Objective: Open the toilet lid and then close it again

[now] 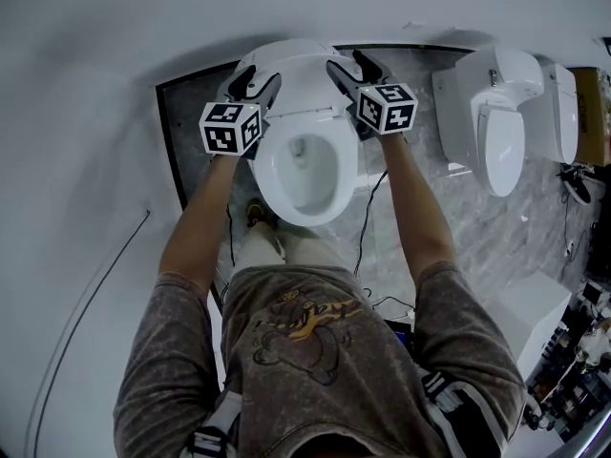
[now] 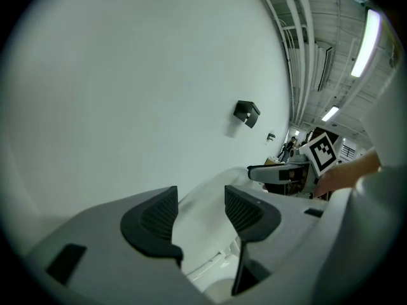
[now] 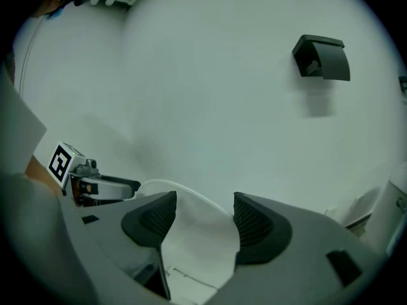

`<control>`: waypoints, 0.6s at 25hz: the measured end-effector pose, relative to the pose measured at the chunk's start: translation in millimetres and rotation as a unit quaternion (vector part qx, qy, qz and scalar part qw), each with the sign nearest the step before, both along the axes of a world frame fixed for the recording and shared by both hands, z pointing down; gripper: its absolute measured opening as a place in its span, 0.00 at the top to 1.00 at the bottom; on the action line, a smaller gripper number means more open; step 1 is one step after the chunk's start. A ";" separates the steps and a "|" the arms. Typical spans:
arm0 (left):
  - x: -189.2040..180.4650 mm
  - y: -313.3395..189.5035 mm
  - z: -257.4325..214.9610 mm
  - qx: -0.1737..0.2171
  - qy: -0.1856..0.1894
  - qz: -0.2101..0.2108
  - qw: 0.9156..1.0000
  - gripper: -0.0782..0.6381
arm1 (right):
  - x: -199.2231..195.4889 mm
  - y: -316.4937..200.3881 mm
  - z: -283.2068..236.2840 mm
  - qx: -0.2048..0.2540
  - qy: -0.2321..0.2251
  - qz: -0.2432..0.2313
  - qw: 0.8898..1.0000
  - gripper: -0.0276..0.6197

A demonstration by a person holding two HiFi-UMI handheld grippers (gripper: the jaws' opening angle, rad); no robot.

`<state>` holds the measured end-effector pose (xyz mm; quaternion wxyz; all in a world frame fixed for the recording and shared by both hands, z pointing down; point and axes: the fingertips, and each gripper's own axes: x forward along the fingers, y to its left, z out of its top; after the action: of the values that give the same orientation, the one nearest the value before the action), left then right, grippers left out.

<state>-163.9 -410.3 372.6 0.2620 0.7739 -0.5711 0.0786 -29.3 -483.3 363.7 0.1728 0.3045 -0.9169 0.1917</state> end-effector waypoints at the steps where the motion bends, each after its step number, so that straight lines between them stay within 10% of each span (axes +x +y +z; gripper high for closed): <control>1: -0.6 -0.8 0.6 0.001 0.001 -0.001 1.000 0.58 | -1.3 1.0 0.9 0.001 0.004 -0.004 1.000 0.53; 15: 11.9 28.1 -9.2 0.000 0.040 -0.015 0.999 0.58 | 12.4 32.0 -7.1 -0.002 -0.004 -0.020 1.000 0.53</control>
<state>-152.0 -382.2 363.4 0.2856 0.7677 -0.5720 0.0437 -16.9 -451.3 356.6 0.1738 0.2847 -0.9232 0.1909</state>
